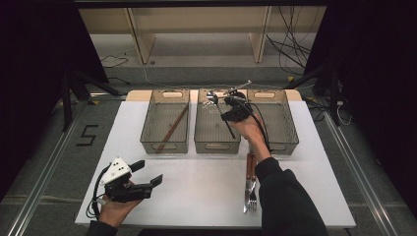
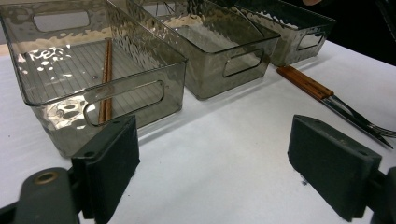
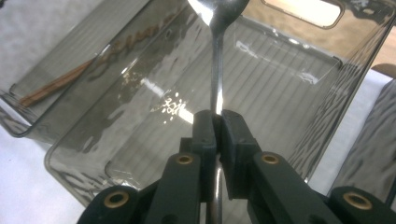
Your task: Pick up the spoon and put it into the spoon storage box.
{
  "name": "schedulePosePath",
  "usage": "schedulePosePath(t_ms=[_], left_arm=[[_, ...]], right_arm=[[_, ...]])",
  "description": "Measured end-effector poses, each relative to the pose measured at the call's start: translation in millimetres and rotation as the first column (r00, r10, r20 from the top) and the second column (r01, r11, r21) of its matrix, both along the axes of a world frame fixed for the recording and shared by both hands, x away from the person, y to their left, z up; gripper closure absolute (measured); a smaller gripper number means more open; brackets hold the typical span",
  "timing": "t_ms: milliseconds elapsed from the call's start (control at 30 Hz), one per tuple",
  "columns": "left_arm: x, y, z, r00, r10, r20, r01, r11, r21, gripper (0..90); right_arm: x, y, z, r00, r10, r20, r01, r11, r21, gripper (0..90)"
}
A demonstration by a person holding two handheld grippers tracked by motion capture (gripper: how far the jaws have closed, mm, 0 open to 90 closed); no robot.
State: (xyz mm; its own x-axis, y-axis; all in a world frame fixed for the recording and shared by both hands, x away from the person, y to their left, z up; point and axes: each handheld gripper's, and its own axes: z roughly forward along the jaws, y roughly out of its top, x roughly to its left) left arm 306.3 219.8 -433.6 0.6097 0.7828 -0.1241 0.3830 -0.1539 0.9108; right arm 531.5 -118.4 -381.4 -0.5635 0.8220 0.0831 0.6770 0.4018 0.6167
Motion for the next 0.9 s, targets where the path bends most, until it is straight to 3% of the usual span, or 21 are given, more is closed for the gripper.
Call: schedulePosePath(t_ms=[233,900], left_arm=[[-0.8,1.6,0.5,0.9999,-0.001,0.011,0.001,0.9999,-0.010,16.2],[-1.2,2.5,0.3,1.0000,-0.001,0.009,0.001,0.9998,-0.018,16.2]], right_arm=[[5.0,3.1,-13.0,0.9986,-0.027,-0.045,0.026,0.999,-0.029,85.0],[2.8,6.4,-39.6,0.9908,-0.034,-0.131,0.025,0.997,-0.067,83.9]])
